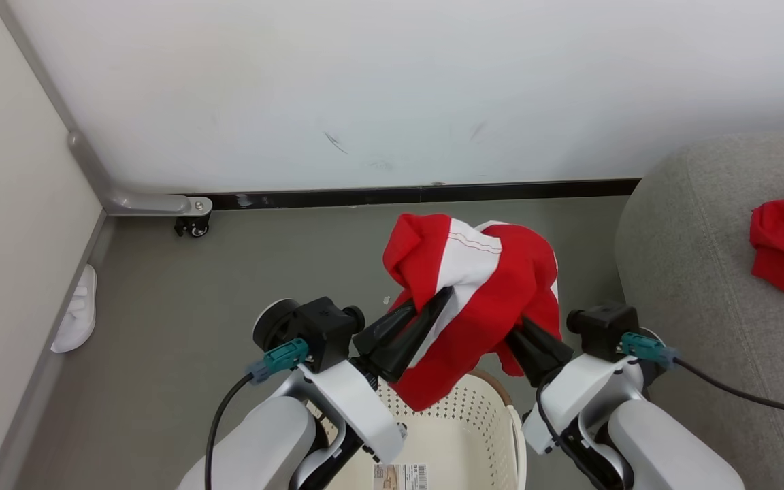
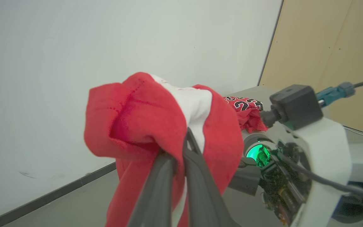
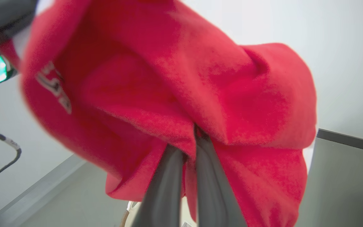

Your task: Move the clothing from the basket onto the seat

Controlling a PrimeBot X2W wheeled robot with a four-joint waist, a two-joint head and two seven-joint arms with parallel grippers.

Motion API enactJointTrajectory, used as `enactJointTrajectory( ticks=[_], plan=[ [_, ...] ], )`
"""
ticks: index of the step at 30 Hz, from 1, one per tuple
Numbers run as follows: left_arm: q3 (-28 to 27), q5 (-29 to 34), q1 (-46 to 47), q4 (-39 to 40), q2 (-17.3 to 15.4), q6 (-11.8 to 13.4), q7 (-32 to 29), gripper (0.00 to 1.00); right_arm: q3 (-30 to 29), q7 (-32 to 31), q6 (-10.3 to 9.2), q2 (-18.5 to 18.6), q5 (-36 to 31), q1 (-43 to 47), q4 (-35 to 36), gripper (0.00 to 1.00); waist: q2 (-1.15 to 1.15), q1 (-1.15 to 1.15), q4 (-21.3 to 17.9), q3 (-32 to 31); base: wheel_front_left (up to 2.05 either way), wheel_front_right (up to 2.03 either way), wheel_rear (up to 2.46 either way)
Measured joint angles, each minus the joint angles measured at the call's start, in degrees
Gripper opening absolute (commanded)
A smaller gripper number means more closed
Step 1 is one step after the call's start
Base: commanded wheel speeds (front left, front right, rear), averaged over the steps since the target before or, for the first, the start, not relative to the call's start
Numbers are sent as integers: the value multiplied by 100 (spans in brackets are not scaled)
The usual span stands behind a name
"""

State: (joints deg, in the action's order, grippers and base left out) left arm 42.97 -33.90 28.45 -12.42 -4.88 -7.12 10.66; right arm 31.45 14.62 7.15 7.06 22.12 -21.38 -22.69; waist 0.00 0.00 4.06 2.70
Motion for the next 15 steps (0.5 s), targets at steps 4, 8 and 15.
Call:
enactJointTrajectory(
  ticks=[4,8,15],
  plan=[
    [-35,-49,-69,0,-68,10,0,0,-219,0,0,22,-48,13,108,0,0,0,-25,-17,0,0,0],
    [-38,-49,-93,-3,-85,16,0,42,-435,0,0,43,-64,125,235,0,0,0,-48,-34,0,0,0],
    [-62,-102,-157,-2,-103,67,0,100,-706,0,0,85,-176,270,400,0,0,0,-96,-73,0,0,0]
  ],
)
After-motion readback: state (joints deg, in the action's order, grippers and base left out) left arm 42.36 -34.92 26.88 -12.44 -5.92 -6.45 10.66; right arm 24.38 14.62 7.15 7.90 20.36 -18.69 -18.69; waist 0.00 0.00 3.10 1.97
